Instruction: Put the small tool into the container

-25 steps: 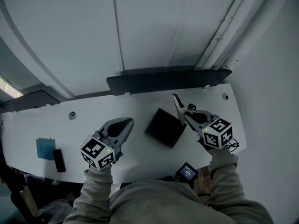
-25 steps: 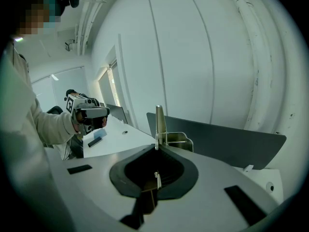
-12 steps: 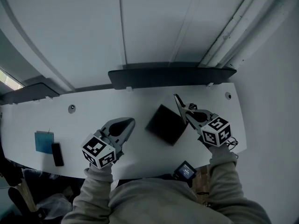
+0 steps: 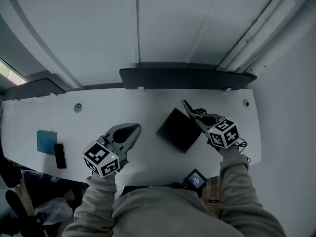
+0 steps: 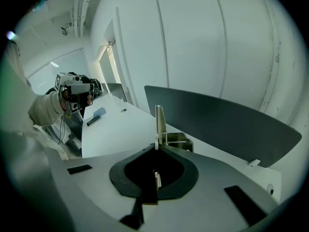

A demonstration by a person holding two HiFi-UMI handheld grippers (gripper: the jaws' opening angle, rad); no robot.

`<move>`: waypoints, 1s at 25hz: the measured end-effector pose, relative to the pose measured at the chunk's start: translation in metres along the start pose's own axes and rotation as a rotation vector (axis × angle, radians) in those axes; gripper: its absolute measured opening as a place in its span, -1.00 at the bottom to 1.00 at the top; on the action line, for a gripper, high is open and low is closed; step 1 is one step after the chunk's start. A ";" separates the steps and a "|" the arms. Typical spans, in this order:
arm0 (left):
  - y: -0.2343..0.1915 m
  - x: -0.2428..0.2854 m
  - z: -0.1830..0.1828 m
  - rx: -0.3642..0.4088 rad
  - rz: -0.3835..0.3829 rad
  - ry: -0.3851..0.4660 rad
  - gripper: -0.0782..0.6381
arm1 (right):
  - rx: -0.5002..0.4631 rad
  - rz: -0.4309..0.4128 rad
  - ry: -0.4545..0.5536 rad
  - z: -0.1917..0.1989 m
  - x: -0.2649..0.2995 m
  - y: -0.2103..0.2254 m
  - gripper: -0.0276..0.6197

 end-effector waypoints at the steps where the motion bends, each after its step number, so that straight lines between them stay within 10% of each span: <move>1: 0.001 0.000 0.001 -0.002 0.003 0.001 -0.78 | -0.005 0.000 -0.008 0.000 0.002 0.000 -0.85; 25: 0.009 -0.023 0.014 -0.027 -0.053 0.019 -0.78 | -0.093 0.001 -0.275 0.028 0.055 0.000 -0.85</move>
Point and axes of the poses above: the fingertips, and each gripper's own axes: x forward along the fingers, y to its right, z out of its underside, the point moved 10 cm from there along -x, backward along the fingers, and after that the axes turned 3 degrees about -y, right-handed, at the moved point
